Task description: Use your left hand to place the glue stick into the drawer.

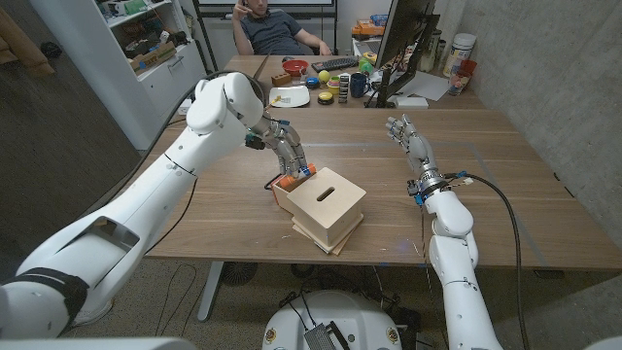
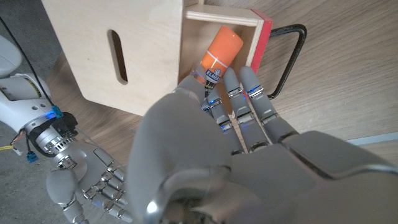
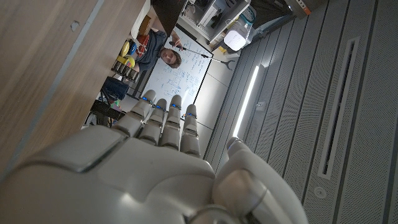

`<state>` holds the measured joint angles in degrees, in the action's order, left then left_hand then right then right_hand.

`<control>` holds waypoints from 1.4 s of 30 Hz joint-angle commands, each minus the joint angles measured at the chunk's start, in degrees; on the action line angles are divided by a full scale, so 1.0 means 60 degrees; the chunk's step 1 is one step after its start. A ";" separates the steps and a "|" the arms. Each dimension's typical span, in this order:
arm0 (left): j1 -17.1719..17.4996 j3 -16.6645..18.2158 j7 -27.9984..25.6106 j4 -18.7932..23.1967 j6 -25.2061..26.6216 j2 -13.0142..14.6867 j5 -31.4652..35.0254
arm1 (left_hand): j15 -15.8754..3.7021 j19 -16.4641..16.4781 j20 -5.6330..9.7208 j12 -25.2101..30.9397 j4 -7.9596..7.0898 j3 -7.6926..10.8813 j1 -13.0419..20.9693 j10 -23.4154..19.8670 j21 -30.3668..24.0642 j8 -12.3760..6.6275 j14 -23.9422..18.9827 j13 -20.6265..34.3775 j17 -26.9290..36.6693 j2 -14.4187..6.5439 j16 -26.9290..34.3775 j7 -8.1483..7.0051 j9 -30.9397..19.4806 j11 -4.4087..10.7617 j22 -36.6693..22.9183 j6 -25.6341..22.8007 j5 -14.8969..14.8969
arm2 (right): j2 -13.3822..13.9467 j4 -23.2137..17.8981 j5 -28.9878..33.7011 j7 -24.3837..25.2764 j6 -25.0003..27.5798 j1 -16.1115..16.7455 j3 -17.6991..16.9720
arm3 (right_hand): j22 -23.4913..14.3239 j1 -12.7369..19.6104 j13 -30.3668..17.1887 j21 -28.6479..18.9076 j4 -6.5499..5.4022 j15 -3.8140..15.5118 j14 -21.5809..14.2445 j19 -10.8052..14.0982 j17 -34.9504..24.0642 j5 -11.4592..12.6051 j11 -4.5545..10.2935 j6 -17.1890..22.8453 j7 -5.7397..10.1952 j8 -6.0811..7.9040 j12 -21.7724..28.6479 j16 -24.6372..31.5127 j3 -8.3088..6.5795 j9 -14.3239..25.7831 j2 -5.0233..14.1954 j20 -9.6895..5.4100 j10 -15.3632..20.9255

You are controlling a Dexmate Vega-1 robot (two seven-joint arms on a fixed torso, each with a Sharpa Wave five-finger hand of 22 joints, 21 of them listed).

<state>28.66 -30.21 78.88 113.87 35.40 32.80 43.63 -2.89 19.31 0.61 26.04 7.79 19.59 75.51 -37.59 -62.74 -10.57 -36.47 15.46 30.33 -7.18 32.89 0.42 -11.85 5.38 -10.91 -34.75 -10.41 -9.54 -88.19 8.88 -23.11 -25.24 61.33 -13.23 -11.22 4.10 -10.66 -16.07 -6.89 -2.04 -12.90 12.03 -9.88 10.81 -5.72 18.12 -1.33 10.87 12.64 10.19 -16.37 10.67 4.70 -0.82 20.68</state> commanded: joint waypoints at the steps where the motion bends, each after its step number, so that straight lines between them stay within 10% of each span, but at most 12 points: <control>1: 0.0168 -0.0059 -0.0069 -0.0295 -0.0457 -0.0324 0.0954 | -0.0999 -0.0077 -0.0013 -0.0028 -0.0240 0.0293 0.0340 -0.0110 -0.0033 0.0020 -0.0039 0.0087 -0.0024 -0.0520 -0.0058 -0.0001 -0.0050 0.0201 0.0014 0.0127 -0.0055 | -0.0009 0.0189 -0.0001 0.0063 -0.0120 -0.0083 0.0017 | -0.0019 -0.0089 -0.0033 0.0046 0.0007 -0.0018 -0.0103 0.0079 -0.0028 0.0049 0.0018 0.0013 -0.0037 0.0040 -0.0013 0.0023 0.0018 0.0031 -0.0009 0.0005 0.0086; 21: -0.0054 -0.0250 0.0012 -0.0694 -0.0757 -0.0474 0.0951 | -0.0963 -0.0330 -0.0048 -0.0231 -0.0402 0.0439 0.0120 0.0421 0.0000 0.0048 0.0326 0.0003 -0.0281 -0.0458 -0.0512 0.0090 -0.0019 0.0109 0.0081 0.0586 -0.0038 | -0.0015 0.0338 0.0009 0.0148 -0.0134 -0.0240 0.0027 | -0.0018 -0.0100 -0.0034 0.0063 0.0002 -0.0019 -0.0067 0.0082 -0.0029 0.0048 -0.0047 -0.0006 -0.0050 0.0037 -0.0020 0.0011 0.0036 0.0033 -0.0017 0.0010 0.0071; 42: -0.1135 -0.1363 0.0012 -0.1105 -0.0383 0.0068 -0.0242 | -0.0415 -0.1031 -0.0338 -0.1745 -0.0626 0.0395 -0.0979 0.2595 0.0283 0.0003 0.2264 -0.0396 -0.1429 0.0117 -0.2255 -0.0072 -0.0001 -0.0422 0.0166 0.2149 0.0036 | 0.0089 0.0817 -0.0062 0.0099 -0.0297 -0.0550 -0.0070 | -0.0018 -0.0103 -0.0038 0.0079 0.0000 -0.0068 -0.0046 0.0089 -0.0030 0.0048 -0.0055 -0.0033 -0.0087 0.0035 -0.0043 0.0010 0.0044 0.0038 -0.0010 0.0015 0.0009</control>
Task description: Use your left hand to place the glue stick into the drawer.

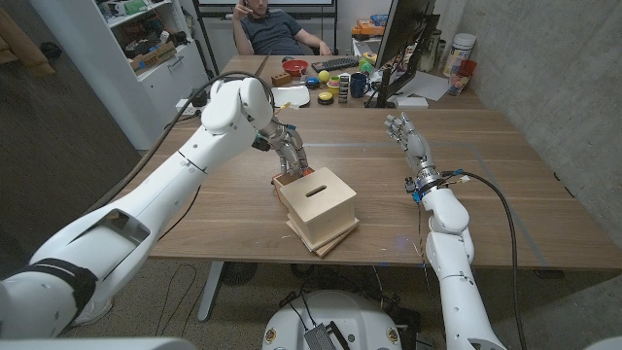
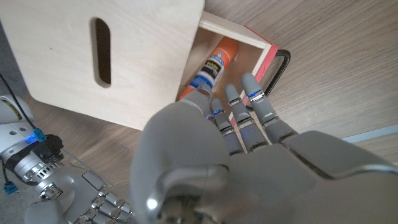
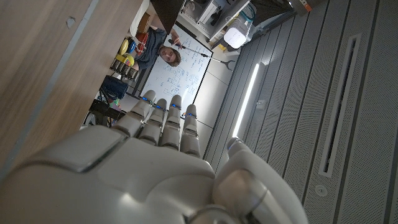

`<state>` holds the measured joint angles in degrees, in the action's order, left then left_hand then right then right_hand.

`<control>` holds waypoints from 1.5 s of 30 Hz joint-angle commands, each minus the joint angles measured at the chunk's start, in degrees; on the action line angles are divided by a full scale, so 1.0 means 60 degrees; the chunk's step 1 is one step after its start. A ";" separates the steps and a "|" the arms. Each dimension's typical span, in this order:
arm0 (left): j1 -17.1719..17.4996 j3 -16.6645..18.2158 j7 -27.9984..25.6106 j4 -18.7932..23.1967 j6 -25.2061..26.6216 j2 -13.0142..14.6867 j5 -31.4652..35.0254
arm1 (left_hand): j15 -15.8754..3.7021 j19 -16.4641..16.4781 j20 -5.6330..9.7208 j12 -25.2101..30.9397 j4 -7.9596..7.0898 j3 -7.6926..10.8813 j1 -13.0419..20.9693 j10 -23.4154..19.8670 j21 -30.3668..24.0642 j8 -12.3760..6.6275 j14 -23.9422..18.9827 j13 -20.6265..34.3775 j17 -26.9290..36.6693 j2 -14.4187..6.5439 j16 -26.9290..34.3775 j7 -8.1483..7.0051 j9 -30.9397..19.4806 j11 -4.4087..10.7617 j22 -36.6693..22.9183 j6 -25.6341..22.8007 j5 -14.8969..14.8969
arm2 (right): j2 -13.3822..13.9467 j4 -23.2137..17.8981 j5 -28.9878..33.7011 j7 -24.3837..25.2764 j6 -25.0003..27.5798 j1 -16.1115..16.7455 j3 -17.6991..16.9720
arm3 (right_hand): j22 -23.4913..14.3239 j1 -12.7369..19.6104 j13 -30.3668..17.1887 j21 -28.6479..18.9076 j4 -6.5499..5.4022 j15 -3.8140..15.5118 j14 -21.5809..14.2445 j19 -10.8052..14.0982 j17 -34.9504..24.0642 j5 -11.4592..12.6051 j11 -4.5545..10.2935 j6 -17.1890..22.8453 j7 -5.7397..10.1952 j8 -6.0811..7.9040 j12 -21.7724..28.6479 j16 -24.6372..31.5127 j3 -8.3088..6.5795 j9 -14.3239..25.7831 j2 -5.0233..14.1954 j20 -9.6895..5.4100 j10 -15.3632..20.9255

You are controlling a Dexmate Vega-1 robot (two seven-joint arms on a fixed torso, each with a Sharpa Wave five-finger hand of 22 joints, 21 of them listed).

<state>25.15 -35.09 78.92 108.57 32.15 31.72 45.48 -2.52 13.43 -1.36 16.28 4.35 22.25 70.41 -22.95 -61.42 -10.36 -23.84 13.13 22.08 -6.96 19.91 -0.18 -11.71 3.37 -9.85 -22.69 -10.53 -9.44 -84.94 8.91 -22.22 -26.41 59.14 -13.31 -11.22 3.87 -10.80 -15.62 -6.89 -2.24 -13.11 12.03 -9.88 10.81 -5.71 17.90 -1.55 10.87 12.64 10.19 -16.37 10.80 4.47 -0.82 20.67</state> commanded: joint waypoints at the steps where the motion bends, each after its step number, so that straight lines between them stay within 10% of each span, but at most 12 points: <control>1: -0.0551 -0.0514 0.0005 -0.0257 0.0170 0.0227 -0.0621 | -0.0467 -0.0058 -0.0005 -0.0133 -0.0062 -0.0062 -0.0160 0.0158 0.0072 -0.0036 0.0177 -0.0011 -0.0068 0.0096 -0.0109 0.0034 -0.0024 -0.0089 -0.0009 0.0160 0.0059 | 0.0088 0.0279 -0.0005 -0.0020 -0.0093 -0.0194 -0.0057 | -0.0018 -0.0065 -0.0015 0.0004 -0.0001 -0.0032 -0.0010 0.0091 -0.0030 0.0048 -0.0060 0.0005 -0.0056 0.0036 -0.0042 0.0009 0.0044 0.0016 0.0029 0.0016 0.0011; 45: -0.0817 -0.0832 0.0005 0.1099 0.1254 0.0307 -0.0095 | -0.0328 -0.0412 -0.0121 -0.0523 -0.0094 -0.0119 -0.0545 0.0445 0.0365 -0.0136 0.0558 -0.0087 -0.0332 0.0151 -0.0452 0.0256 -0.0001 -0.0142 -0.0002 0.0440 0.0073 | 0.0197 0.0590 -0.0445 -0.0479 -0.0213 -0.0386 -0.0337 | -0.0018 -0.0075 -0.0021 0.0054 -0.0006 -0.0053 0.0004 0.0060 -0.0033 0.0043 -0.0077 -0.0057 -0.0068 0.0034 -0.0048 0.0016 0.0070 0.0023 0.0024 0.0027 -0.0027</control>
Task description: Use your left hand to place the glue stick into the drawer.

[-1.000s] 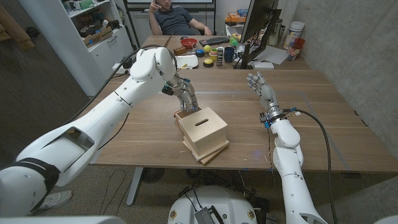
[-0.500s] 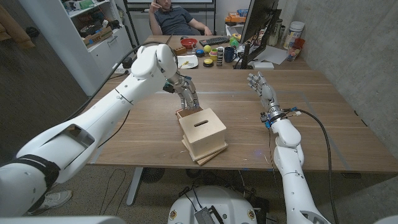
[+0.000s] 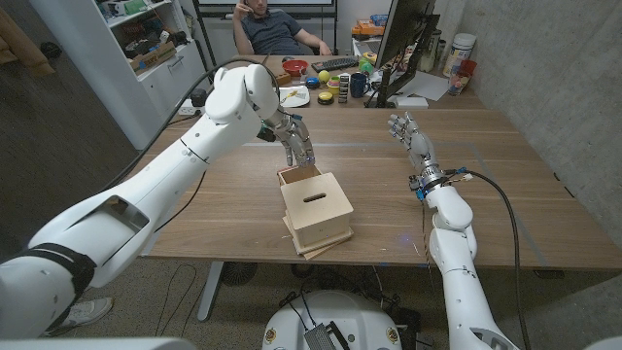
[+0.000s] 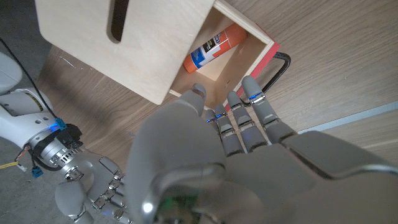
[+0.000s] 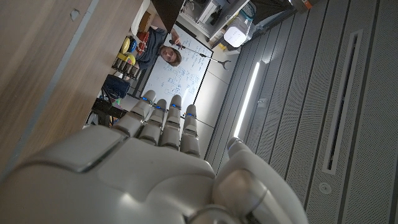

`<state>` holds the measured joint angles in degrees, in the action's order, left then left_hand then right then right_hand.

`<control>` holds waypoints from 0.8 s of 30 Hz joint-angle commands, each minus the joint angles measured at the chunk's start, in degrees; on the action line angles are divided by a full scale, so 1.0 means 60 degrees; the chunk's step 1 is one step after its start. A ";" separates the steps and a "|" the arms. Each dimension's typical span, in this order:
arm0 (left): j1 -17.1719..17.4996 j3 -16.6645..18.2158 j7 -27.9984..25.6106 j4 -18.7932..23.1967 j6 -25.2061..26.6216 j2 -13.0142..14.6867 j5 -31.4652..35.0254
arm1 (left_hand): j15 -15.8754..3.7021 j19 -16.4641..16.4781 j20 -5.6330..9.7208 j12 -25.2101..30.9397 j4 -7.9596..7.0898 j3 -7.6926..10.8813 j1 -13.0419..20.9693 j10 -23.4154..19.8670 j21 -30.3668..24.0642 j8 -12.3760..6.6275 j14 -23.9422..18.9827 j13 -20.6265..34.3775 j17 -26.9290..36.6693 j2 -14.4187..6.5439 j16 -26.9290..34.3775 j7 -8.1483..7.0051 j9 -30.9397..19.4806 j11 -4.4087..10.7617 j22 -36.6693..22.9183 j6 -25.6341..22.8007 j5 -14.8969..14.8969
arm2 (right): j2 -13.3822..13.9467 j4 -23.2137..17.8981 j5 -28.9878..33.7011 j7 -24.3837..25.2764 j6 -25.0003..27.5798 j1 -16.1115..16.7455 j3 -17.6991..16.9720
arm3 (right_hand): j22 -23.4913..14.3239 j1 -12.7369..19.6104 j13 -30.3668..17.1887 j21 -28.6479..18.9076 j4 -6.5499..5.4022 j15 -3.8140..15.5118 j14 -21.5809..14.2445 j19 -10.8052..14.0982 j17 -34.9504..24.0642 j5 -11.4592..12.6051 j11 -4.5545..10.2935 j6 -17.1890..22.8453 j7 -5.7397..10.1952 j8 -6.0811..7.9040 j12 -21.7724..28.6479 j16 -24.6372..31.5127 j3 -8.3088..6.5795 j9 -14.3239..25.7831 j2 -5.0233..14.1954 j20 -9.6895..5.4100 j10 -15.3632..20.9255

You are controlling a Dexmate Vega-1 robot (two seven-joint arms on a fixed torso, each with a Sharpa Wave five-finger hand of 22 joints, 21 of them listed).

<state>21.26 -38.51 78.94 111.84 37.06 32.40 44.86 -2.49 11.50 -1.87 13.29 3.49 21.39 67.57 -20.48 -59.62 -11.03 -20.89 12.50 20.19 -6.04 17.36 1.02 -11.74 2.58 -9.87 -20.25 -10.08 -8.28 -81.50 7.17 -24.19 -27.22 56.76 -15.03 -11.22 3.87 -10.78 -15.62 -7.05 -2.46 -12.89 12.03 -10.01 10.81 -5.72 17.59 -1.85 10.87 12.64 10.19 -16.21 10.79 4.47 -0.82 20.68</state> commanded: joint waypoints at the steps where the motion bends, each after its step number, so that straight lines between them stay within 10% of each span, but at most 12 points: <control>1: -0.0164 -0.0252 0.0002 0.0591 0.0430 0.0199 0.0014 | -0.0329 -0.0099 -0.0038 -0.0028 0.0052 0.0024 -0.0077 0.0036 0.0071 -0.0018 0.0086 0.0016 -0.0022 0.0000 -0.0038 0.0049 0.0003 -0.0012 0.0002 0.0052 0.0000 | 0.0022 0.0019 -0.0139 -0.0155 -0.0112 0.0019 -0.0053 | -0.0018 -0.0076 -0.0024 0.0055 0.0021 -0.0018 -0.0031 0.0059 -0.0012 0.0043 -0.0071 -0.0006 -0.0020 0.0034 -0.0049 0.0016 0.0044 0.0025 0.0023 0.0027 -0.0031; 24: 0.0190 0.0073 0.0002 0.1750 0.0939 0.0569 0.0269 | -0.0255 -0.0353 -0.0230 -0.0157 0.0069 0.0023 -0.0215 0.0229 0.0318 -0.0044 0.0313 0.0002 -0.0132 0.0002 -0.0220 0.0185 0.0013 -0.0037 0.0019 0.0185 0.0007 | -0.0102 -0.0415 -0.0145 -0.0118 -0.0041 0.0362 -0.0066 | -0.0019 -0.0102 -0.0026 0.0080 0.0010 -0.0026 -0.0018 0.0046 -0.0014 0.0038 -0.0078 -0.0020 -0.0046 0.0038 -0.0058 0.0018 0.0074 0.0027 0.0002 0.0013 -0.0072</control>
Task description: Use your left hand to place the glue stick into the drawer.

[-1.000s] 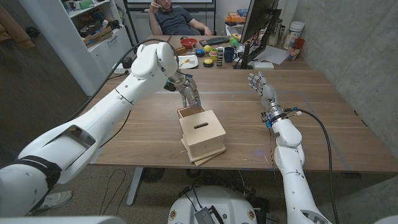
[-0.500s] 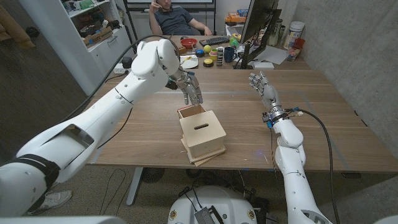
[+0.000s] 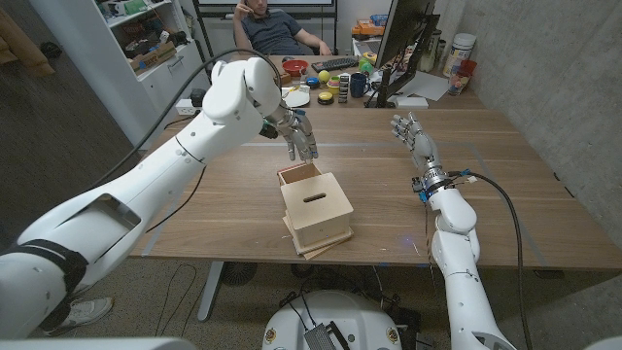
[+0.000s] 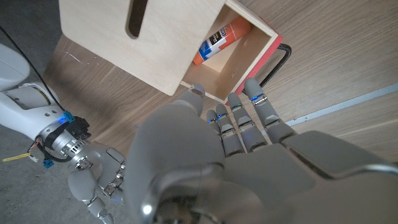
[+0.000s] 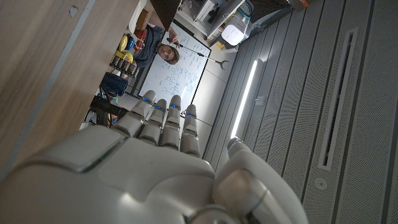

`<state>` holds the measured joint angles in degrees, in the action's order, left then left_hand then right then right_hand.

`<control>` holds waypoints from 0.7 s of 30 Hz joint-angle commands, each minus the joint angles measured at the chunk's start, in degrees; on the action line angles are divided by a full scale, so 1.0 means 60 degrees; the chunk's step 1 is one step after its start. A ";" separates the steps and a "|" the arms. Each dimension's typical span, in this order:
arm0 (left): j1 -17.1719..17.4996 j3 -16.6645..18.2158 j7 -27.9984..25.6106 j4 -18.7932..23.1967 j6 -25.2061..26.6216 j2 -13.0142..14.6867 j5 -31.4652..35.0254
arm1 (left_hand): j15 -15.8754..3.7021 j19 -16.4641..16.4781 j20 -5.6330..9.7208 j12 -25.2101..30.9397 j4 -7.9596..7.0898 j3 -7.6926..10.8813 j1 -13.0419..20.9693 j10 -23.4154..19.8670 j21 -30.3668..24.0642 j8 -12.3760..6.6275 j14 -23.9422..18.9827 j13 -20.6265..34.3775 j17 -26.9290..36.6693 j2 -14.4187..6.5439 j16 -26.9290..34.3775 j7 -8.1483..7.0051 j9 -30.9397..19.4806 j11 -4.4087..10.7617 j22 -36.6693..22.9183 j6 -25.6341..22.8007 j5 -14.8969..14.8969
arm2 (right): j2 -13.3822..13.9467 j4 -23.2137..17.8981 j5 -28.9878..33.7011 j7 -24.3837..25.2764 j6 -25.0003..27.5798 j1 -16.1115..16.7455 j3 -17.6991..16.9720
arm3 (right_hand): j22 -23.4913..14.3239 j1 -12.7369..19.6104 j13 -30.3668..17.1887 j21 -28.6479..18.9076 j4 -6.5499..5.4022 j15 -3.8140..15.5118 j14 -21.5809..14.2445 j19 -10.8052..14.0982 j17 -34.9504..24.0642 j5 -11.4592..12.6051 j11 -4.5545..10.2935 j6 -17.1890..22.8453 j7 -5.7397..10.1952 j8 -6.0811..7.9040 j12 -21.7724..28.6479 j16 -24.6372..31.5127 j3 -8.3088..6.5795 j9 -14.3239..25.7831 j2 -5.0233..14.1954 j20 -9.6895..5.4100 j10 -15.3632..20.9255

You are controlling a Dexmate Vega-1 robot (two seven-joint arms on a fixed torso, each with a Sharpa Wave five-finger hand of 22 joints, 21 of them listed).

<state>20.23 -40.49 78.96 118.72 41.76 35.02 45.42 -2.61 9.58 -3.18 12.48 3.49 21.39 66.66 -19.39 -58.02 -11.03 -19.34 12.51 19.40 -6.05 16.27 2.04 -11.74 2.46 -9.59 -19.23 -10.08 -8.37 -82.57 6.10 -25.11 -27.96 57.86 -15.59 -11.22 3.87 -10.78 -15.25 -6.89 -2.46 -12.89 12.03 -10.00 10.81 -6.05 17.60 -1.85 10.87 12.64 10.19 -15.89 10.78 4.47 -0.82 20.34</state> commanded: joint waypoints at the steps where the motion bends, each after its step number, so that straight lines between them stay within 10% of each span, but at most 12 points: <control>1: 0.0440 0.0469 -0.0001 0.0654 0.0152 0.0107 0.0296 | -0.0242 -0.0032 -0.0010 -0.0023 0.0070 0.0024 -0.0064 0.0044 0.0054 -0.0048 0.0048 0.0000 -0.0001 0.0002 -0.0038 0.0011 0.0014 -0.0015 -0.0028 0.0006 0.0007 | -0.0061 -0.0249 0.0027 -0.0009 0.0089 0.0185 0.0037 | -0.0019 -0.0103 -0.0026 0.0020 -0.0017 -0.0030 -0.0020 0.0043 -0.0016 0.0038 -0.0024 -0.0021 -0.0050 0.0038 -0.0057 0.0019 0.0022 0.0028 0.0002 0.0017 -0.0014; 21: 0.2171 0.2531 -0.0294 0.1386 -0.0785 -0.1107 0.1738 | -0.0253 0.0012 -0.0079 -0.0110 0.0113 0.0038 -0.0150 0.0232 0.0184 -0.0027 0.0160 -0.0014 -0.0108 0.0004 -0.0182 -0.0002 0.0023 -0.0019 -0.0025 0.0138 0.0010 | -0.0093 -0.0460 0.0090 0.0067 0.0023 0.0415 0.0094 | -0.0021 -0.0121 -0.0027 0.0043 -0.0024 -0.0031 -0.0030 0.0036 -0.0015 0.0038 -0.0042 -0.0035 -0.0057 0.0041 -0.0050 0.0026 0.0049 0.0028 -0.0012 0.0000 -0.0016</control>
<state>27.92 -31.61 78.62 124.88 40.18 32.25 52.14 -2.49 9.26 -3.50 12.07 3.73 21.64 66.47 -18.60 -57.14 -11.25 -18.85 12.43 18.86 -6.04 15.55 2.04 -11.44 2.49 -9.60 -19.24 -10.08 -8.85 -84.50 6.41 -24.97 -27.79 59.61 -15.20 -11.22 3.85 -10.77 -15.03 -7.12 -2.45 -12.90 12.03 -9.99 10.81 -6.04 17.49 -1.95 10.87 12.64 10.19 -15.66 10.78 4.45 -0.82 20.34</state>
